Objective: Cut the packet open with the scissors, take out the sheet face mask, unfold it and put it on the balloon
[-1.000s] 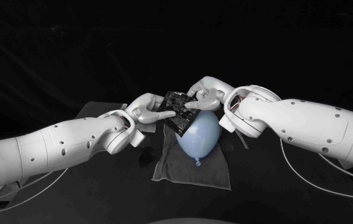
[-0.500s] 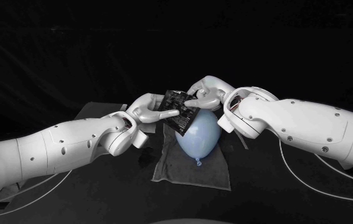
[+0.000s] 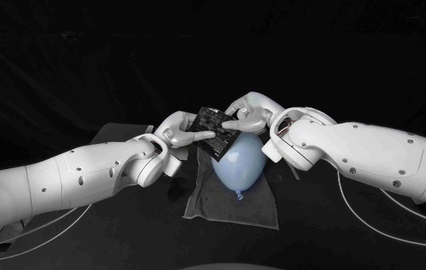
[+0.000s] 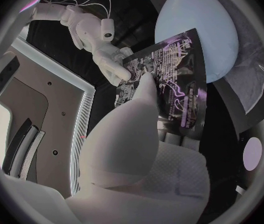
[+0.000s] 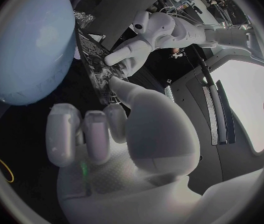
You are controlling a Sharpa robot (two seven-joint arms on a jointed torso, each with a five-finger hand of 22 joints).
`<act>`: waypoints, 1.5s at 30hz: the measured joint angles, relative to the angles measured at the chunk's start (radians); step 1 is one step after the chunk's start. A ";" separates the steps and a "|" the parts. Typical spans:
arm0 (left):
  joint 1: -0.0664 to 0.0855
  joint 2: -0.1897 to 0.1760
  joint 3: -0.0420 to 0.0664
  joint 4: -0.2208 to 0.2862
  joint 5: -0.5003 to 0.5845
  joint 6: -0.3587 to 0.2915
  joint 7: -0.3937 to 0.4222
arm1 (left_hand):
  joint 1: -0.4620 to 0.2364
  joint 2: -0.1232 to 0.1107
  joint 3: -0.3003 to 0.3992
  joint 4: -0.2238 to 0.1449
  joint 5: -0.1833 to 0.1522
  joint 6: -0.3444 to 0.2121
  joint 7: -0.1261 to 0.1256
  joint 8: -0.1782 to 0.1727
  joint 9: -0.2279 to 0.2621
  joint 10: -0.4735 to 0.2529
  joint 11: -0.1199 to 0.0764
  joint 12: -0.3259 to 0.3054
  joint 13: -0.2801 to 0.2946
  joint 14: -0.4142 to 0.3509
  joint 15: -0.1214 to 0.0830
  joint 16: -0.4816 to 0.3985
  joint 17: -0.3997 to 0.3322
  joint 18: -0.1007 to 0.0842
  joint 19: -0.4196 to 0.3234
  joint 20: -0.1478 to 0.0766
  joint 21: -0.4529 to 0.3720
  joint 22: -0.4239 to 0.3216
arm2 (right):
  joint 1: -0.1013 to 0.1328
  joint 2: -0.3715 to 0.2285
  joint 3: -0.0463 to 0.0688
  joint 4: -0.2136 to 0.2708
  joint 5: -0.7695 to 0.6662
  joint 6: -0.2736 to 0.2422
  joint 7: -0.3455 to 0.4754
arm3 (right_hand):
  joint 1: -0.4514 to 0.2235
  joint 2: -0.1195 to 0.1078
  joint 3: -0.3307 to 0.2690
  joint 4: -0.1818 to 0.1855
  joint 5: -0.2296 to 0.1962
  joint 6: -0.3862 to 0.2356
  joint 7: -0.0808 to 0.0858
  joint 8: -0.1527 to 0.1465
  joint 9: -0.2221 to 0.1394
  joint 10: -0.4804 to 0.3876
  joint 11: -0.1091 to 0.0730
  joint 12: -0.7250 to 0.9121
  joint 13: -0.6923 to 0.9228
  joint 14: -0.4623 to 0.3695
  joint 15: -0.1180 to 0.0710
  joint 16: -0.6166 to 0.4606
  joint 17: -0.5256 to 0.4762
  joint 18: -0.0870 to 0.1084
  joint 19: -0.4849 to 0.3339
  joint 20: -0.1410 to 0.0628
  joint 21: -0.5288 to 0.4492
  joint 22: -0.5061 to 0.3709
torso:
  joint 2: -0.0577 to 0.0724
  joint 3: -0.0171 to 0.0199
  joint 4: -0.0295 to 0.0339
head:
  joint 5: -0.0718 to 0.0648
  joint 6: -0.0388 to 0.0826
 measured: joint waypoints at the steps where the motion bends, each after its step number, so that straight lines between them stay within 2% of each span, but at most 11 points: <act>1: 0.001 0.001 0.001 0.000 -0.005 -0.010 -0.004 | 0.009 0.001 0.005 0.005 -0.002 0.012 -0.006 0.005 0.000 0.005 -0.009 0.016 0.007 0.016 -0.009 0.011 0.005 0.005 0.015 -0.006 0.013 0.006 | -0.001 0.000 0.000 0.002 0.000 -0.003 0.000 | 0.000 0.000 0.000 0.000 0.000 0.000 0.000 0.000 0.000 0.000 0.000 0.000 0.000 0.000 0.000 0.000 0.000 0.000 0.000 0.000 0.000 0.000 | 0.000 0.0001 0.0001 | 0.000 0.000; 6: 0.002 0.002 0.001 0.001 -0.024 -0.041 -0.013 | 0.039 0.003 0.018 0.044 -0.006 0.040 -0.020 0.006 -0.016 0.007 -0.021 0.042 0.019 0.048 -0.026 0.005 -0.001 0.007 0.040 -0.025 0.053 0.029 | -0.002 -0.001 -0.002 0.004 0.000 -0.005 0.000 | 0.000 0.000 0.000 0.000 -0.002 0.000 0.000 0.000 0.008 0.000 0.000 0.000 0.000 -0.002 -0.002 -0.002 0.000 0.000 0.000 0.000 0.000 0.000 | 0.000 -0.0002 0.0002 | -0.001 -0.002; 13: 0.002 0.002 0.001 0.001 -0.028 -0.066 -0.014 | 0.055 0.014 0.008 0.070 -0.003 0.071 -0.019 -0.051 -0.059 0.014 -0.026 0.002 -0.023 0.063 -0.021 -0.051 -0.032 0.007 0.022 -0.030 0.067 0.041 | -0.002 0.002 -0.001 -0.001 -0.008 0.008 -0.011 | 0.000 0.000 0.000 0.000 -0.002 -0.003 -0.001 0.000 0.015 0.000 0.000 -0.008 0.000 -0.002 -0.004 -0.002 -0.001 0.000 0.000 0.000 0.000 -0.001 | 0.000 -0.0012 0.0009 | -0.003 -0.002; 17: 0.001 0.001 0.000 0.001 -0.023 -0.070 -0.013 | 0.052 0.038 -0.006 0.070 -0.003 0.069 -0.016 -0.074 -0.074 0.026 -0.017 -0.030 -0.056 0.072 -0.015 -0.080 -0.046 0.006 0.016 -0.023 0.067 0.041 | -0.002 0.005 0.000 -0.007 -0.018 0.017 -0.019 | -0.003 -0.003 0.004 -0.004 -0.002 -0.008 -0.001 0.005 0.020 -0.007 -0.003 -0.025 0.000 0.000 -0.007 -0.005 -0.001 0.000 0.000 0.000 -0.008 0.000 | -0.001 -0.0014 0.0014 | -0.003 -0.002; 20: 0.000 0.001 -0.001 0.002 -0.020 -0.069 -0.012 | 0.045 0.065 -0.018 0.071 -0.003 0.061 -0.008 -0.085 -0.080 0.031 -0.012 -0.056 -0.078 0.074 -0.010 -0.101 -0.054 0.006 0.006 -0.013 0.067 0.037 | -0.002 0.007 0.000 -0.010 -0.023 0.017 -0.020 | -0.013 -0.001 0.001 -0.007 -0.002 -0.021 0.000 0.007 0.063 -0.036 -0.002 -0.069 -0.005 0.000 -0.007 -0.007 -0.001 0.000 -0.014 -0.002 -0.029 0.000 | 0.000 -0.0014 0.0014 | -0.002 -0.001; 22: 0.000 0.000 -0.001 0.002 -0.017 -0.067 -0.012 | 0.040 0.083 -0.018 0.071 -0.003 0.052 -0.012 -0.088 -0.080 0.031 -0.012 -0.068 -0.091 0.072 -0.008 -0.111 -0.058 0.006 0.003 -0.010 0.061 0.033 | -0.002 0.007 0.000 -0.013 -0.025 0.015 -0.019 | -0.060 -0.012 -0.019 0.006 -0.001 -0.069 0.020 -0.006 0.064 -0.132 0.014 -0.223 -0.117 0.000 -0.006 -0.030 -0.001 0.001 -0.052 0.004 -0.086 0.000 | 0.000 -0.0013 0.0014 | -0.001 -0.001; 25: 0.000 -0.003 -0.001 0.000 -0.012 -0.062 -0.012 | 0.009 0.115 -0.024 0.071 -0.003 0.039 -0.007 -0.096 -0.082 0.036 -0.007 -0.089 -0.109 0.066 -0.002 -0.126 -0.060 0.006 -0.004 -0.004 0.052 0.026 | -0.002 0.005 0.000 -0.018 -0.025 0.002 -0.010 | -0.124 -0.069 -0.085 0.042 -0.001 -0.148 0.062 -0.074 0.021 -0.285 0.055 -0.430 -0.281 0.000 0.030 -0.075 -0.001 0.025 -0.116 0.030 -0.186 -0.042 | 0.000 -0.0012 0.0012 | 0.000 -0.001; 29: 0.000 -0.004 -0.001 -0.001 -0.012 -0.050 -0.013 | -0.041 0.165 -0.028 0.072 -0.003 0.026 -0.003 -0.107 -0.087 0.033 0.003 -0.107 -0.127 0.061 0.003 -0.137 -0.060 0.006 -0.011 0.004 0.041 0.017 | -0.002 -0.001 0.000 -0.018 -0.023 -0.030 0.021 | -0.144 -0.088 -0.143 0.079 -0.001 -0.192 0.084 -0.110 -0.004 -0.394 0.075 -0.571 -0.400 -0.003 0.052 -0.154 -0.034 0.055 -0.187 0.054 -0.307 -0.133 | 0.000 -0.0008 0.0009 | 0.000 0.001; 31: 0.000 -0.004 -0.001 -0.002 -0.014 -0.042 -0.013 | -0.065 0.189 -0.028 0.072 -0.003 0.024 -0.001 -0.115 -0.089 0.032 0.005 -0.109 -0.133 0.055 0.008 -0.141 -0.060 0.006 -0.016 0.008 0.035 0.013 | -0.002 -0.007 0.000 -0.016 -0.021 -0.048 0.041 | -0.147 -0.092 -0.166 0.094 -0.001 -0.210 0.089 -0.121 -0.011 -0.410 0.081 -0.581 -0.413 -0.011 0.061 -0.174 -0.058 0.056 -0.202 0.062 -0.341 -0.158 | 0.000 -0.0008 0.0007 | 0.001 0.002; 40: 0.000 -0.006 -0.001 -0.002 -0.038 -0.007 -0.014 | -0.075 0.219 -0.028 0.072 -0.003 0.016 0.007 -0.125 -0.088 0.028 0.008 -0.113 -0.139 0.048 0.015 -0.146 -0.051 0.005 -0.020 0.013 0.026 0.004 | 0.000 -0.056 0.001 0.007 -0.007 -0.097 0.118 | -0.142 -0.095 -0.197 0.124 -0.001 -0.215 0.093 -0.126 -0.018 -0.412 0.082 -0.581 -0.427 -0.012 0.063 -0.176 -0.065 0.056 -0.202 0.063 -0.353 -0.168 | 0.000 -0.0004 -0.0002 | 0.000 0.008; 45: 0.000 -0.009 -0.001 -0.003 -0.060 0.008 -0.016 | -0.084 0.228 -0.022 0.074 -0.003 0.013 0.007 -0.128 -0.082 0.025 0.012 -0.113 -0.140 0.039 0.017 -0.147 -0.046 0.005 -0.023 0.016 0.017 -0.001 | 0.009 -0.086 0.004 0.011 0.000 -0.110 0.141 | -0.112 -0.064 -0.219 0.151 -0.001 -0.210 0.088 -0.126 -0.021 -0.378 0.080 -0.524 -0.407 -0.008 0.059 -0.136 -0.016 0.056 -0.150 0.066 -0.286 -0.114 | 0.000 -0.0005 -0.0004 | 0.001 0.009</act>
